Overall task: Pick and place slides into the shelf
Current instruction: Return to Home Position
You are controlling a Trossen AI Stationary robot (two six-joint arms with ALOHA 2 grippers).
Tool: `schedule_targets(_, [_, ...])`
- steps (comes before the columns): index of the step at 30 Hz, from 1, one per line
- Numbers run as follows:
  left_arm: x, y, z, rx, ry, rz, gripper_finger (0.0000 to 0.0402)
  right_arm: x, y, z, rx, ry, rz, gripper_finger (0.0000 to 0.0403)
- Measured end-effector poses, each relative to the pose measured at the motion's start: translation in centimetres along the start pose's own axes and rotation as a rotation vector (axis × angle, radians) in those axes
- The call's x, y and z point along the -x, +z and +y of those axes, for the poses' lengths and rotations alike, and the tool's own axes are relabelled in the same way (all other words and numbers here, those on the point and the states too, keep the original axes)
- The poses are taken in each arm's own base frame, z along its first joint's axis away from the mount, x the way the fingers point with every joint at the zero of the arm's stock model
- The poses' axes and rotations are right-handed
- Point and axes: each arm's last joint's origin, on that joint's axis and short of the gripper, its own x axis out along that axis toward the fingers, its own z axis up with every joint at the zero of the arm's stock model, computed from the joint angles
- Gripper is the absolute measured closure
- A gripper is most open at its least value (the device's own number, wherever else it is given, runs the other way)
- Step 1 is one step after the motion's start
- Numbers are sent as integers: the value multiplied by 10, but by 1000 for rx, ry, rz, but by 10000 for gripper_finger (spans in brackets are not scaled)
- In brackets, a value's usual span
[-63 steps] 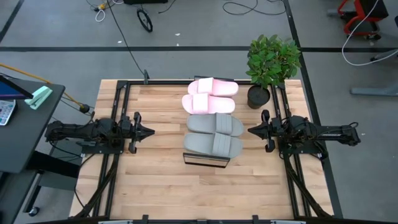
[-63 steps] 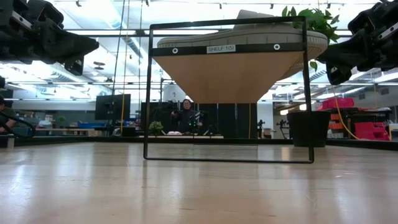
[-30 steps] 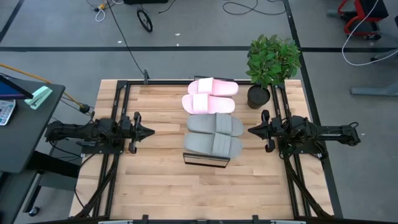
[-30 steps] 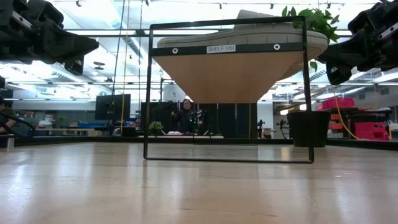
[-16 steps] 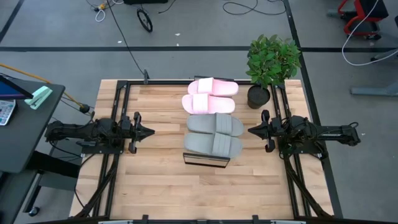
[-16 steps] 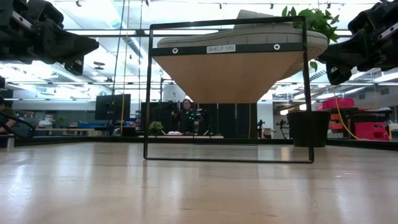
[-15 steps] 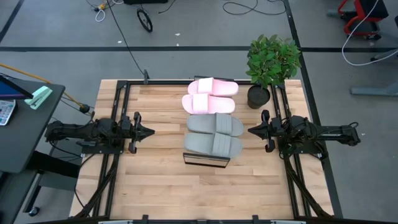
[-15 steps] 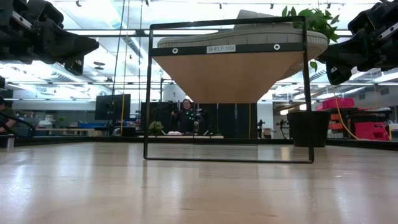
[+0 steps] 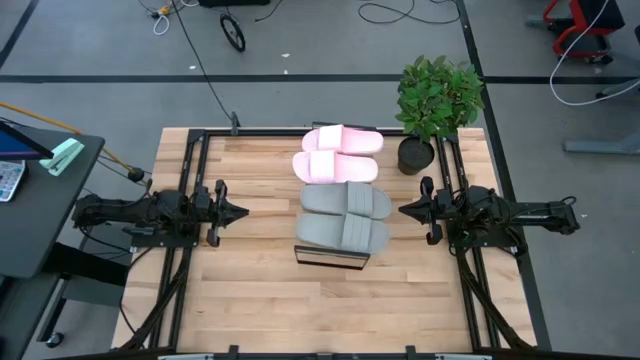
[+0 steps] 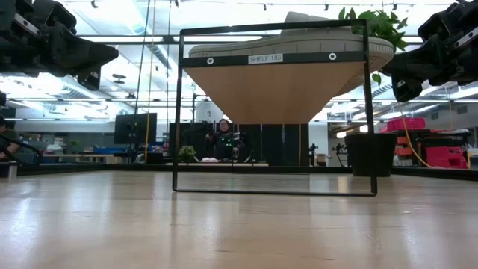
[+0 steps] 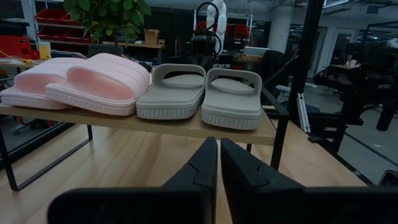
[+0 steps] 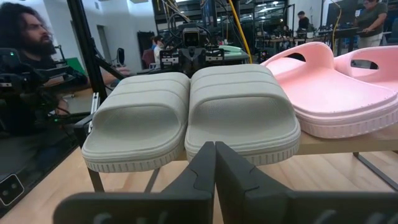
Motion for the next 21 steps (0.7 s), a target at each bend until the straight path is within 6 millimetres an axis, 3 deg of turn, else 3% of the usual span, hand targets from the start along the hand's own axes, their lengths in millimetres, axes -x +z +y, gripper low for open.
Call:
schedule_targets(12, [0, 0, 0, -1, 0, 0, 363, 0, 0, 0, 0, 0, 0, 389])
schedule_targets(21, [0, 0, 0, 0, 0, 0, 375, 0, 0, 0, 0, 0, 0, 389])
